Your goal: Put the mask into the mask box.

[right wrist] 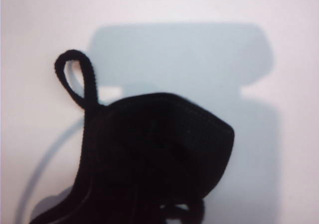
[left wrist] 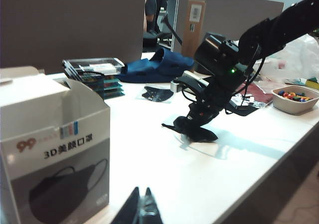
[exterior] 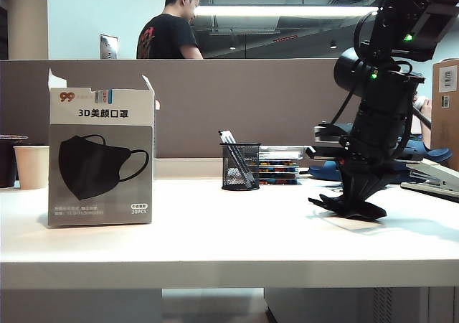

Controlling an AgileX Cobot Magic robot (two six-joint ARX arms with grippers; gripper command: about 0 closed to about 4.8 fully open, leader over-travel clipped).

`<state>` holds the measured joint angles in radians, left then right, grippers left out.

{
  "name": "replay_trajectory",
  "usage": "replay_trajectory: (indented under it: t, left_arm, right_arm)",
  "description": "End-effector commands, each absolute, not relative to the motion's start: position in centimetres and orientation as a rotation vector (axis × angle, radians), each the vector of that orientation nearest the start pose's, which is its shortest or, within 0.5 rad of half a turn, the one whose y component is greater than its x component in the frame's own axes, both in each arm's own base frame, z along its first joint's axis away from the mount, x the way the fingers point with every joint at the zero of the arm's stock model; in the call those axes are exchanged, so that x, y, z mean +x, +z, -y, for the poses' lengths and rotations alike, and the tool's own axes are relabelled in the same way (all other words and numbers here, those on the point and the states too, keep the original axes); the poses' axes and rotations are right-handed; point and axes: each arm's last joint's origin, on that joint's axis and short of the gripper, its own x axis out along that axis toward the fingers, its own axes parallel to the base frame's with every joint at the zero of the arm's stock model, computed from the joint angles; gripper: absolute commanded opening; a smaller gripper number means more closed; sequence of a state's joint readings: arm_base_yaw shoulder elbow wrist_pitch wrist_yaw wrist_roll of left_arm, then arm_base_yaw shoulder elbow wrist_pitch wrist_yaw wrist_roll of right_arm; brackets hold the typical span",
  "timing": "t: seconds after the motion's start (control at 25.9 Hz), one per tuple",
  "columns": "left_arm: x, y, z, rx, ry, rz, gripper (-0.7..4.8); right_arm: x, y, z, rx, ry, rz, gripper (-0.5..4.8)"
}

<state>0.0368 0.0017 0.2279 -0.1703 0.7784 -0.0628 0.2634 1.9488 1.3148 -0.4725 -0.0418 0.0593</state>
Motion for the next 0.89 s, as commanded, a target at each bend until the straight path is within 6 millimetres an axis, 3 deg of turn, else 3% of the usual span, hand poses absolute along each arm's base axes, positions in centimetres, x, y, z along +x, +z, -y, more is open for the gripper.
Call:
replay_trajectory:
  t: [0.04, 0.42, 0.5, 0.81, 0.89]
  left_arm:
    - [7.0, 22.6, 1.7, -0.031, -0.7, 0.056, -0.05]
    - [7.0, 23.1, 1.6, -0.019, -0.66, 0.099, 0.32]
    - [7.0, 23.1, 1.6, -0.018, -0.656, 0.102, 0.32]
    - [7.2, 23.2, 1.4, -0.021, -0.59, 0.11, 0.35]
    - [7.2, 23.4, 1.4, -0.015, -0.586, 0.13, 0.73]
  right_arm:
    - [37.5, 15.4, -10.5, -0.018, 0.326, -1.188, -0.08]
    - [39.0, 19.5, -11.4, 0.08, 0.5, -1.055, -0.08]
    - [39.3, 21.8, -11.6, 0.089, 0.535, -0.968, -0.08]
    - [38.7, 26.6, -11.8, 0.138, 0.706, -0.754, -0.08]
    - [38.2, 28.2, -11.7, 0.136, 0.723, -0.7, -0.08]
